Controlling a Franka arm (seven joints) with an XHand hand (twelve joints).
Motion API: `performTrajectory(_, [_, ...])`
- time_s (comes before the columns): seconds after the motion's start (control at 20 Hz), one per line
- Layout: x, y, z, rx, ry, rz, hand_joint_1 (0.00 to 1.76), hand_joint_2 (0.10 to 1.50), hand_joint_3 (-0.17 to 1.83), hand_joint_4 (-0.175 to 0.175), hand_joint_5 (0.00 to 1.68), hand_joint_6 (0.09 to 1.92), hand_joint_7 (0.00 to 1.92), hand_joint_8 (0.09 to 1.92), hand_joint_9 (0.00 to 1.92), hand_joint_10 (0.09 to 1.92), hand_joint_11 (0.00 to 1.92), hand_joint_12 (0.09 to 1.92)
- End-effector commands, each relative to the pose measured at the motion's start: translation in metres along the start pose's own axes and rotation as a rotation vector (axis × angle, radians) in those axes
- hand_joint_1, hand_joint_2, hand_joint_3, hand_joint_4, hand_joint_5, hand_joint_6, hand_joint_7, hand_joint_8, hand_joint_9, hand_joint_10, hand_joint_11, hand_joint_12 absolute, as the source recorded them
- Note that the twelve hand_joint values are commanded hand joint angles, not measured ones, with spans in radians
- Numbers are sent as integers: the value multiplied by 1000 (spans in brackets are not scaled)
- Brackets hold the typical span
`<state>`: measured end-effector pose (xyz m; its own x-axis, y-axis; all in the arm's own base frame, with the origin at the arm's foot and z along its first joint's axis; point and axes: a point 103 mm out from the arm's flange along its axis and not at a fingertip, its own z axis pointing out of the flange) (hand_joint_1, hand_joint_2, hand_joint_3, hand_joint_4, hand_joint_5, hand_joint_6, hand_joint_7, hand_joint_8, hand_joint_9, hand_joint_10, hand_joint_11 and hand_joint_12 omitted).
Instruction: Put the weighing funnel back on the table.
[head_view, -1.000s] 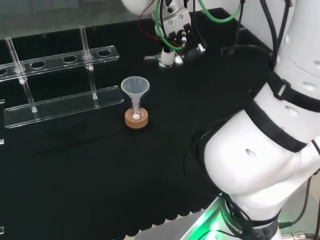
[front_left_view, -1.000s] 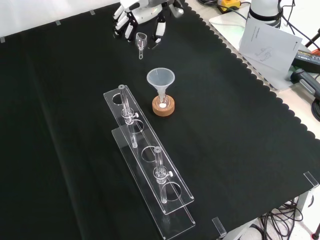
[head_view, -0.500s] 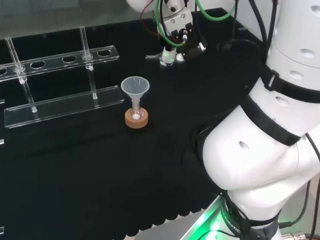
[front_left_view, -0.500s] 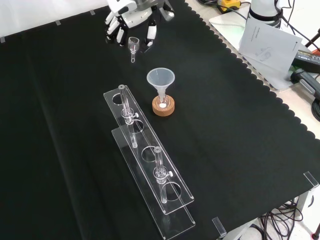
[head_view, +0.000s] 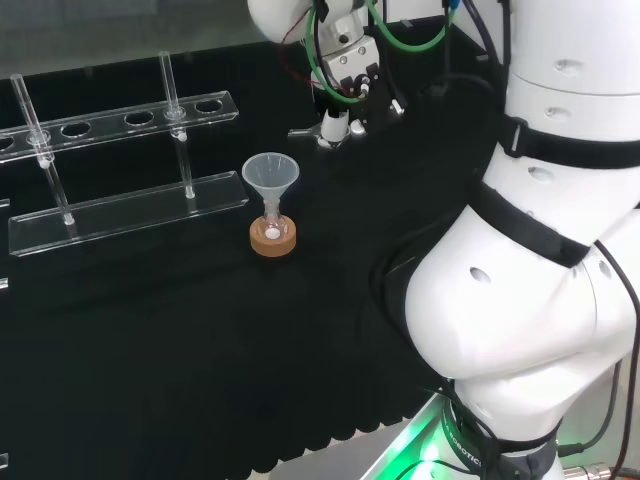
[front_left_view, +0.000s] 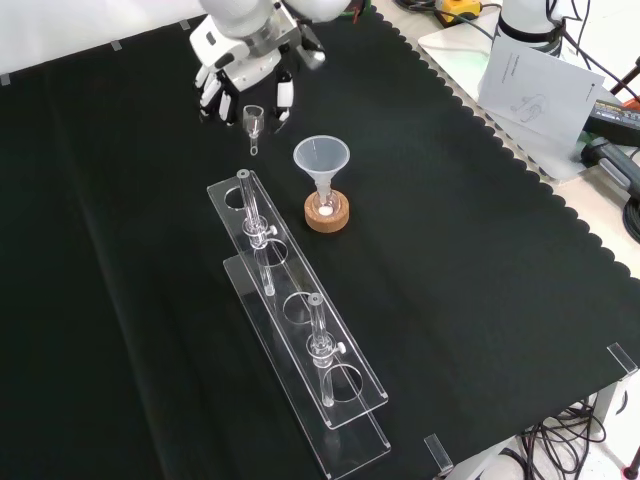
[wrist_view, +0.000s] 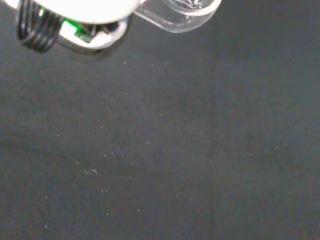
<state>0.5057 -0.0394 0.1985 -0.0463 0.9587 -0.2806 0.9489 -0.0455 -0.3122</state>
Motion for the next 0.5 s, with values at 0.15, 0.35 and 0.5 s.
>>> performTrajectory(0.15, [9,30,20,20,-11,-25,1096,743,548,175,1190,775,468,669,754,470,567,1198])
performTrajectory(0.35, [16,39,30,42,-7,-30,1096,744,548,175,1190,776,467,669,753,470,567,1198])
performTrajectory(0.5, [23,45,37,55,-14,-42,1096,744,548,175,1189,777,467,669,751,470,567,1198])
